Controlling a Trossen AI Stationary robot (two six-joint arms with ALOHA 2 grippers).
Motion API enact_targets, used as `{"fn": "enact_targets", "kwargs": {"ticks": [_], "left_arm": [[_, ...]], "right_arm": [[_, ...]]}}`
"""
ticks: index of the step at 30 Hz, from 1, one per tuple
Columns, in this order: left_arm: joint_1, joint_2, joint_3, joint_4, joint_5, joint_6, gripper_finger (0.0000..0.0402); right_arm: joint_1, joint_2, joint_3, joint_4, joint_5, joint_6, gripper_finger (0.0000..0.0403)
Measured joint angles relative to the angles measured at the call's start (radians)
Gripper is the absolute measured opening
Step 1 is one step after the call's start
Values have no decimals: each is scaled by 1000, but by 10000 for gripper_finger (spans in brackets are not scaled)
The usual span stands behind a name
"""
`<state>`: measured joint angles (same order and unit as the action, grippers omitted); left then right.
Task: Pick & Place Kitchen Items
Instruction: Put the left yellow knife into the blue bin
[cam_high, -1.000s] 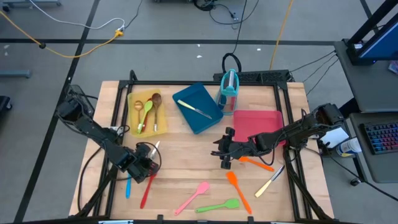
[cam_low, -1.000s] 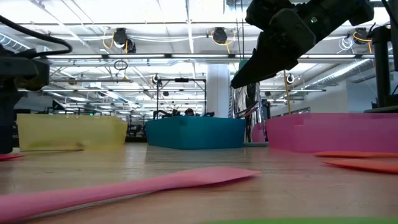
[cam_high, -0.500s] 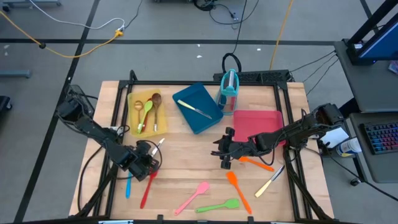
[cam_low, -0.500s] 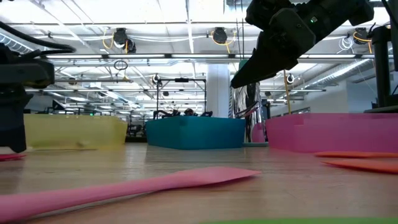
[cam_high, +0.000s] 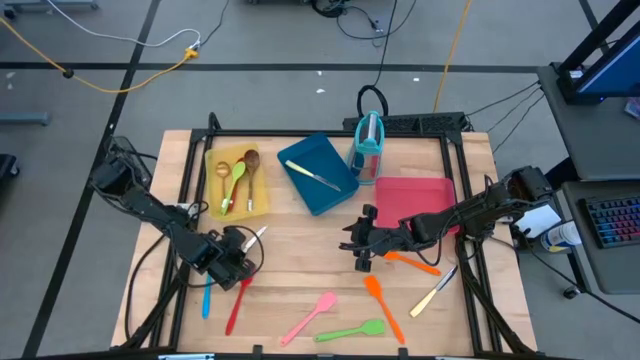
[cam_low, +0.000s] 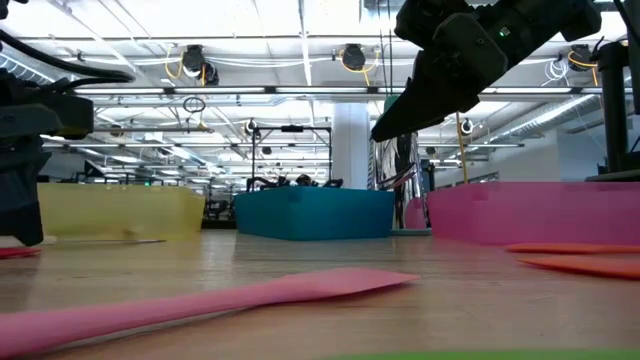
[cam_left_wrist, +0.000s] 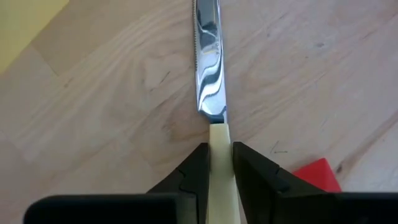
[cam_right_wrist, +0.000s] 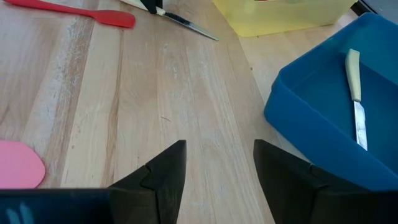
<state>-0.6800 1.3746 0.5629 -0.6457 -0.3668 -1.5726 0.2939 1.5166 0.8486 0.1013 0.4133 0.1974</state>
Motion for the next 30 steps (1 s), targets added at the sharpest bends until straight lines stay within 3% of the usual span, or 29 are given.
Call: {"fn": "enact_targets", "kwargs": {"ticks": [13, 24, 30], "left_arm": [[0, 0, 1, -1, 3, 49, 78], [0, 0, 0, -4, 0, 77, 140], [-2, -5, -63, 35, 11, 68, 131]], "right_arm": [[0, 0, 0, 0, 0, 0, 180], [0, 0, 0, 0, 0, 0, 180], [0, 0, 0, 0, 0, 0, 180]]}}
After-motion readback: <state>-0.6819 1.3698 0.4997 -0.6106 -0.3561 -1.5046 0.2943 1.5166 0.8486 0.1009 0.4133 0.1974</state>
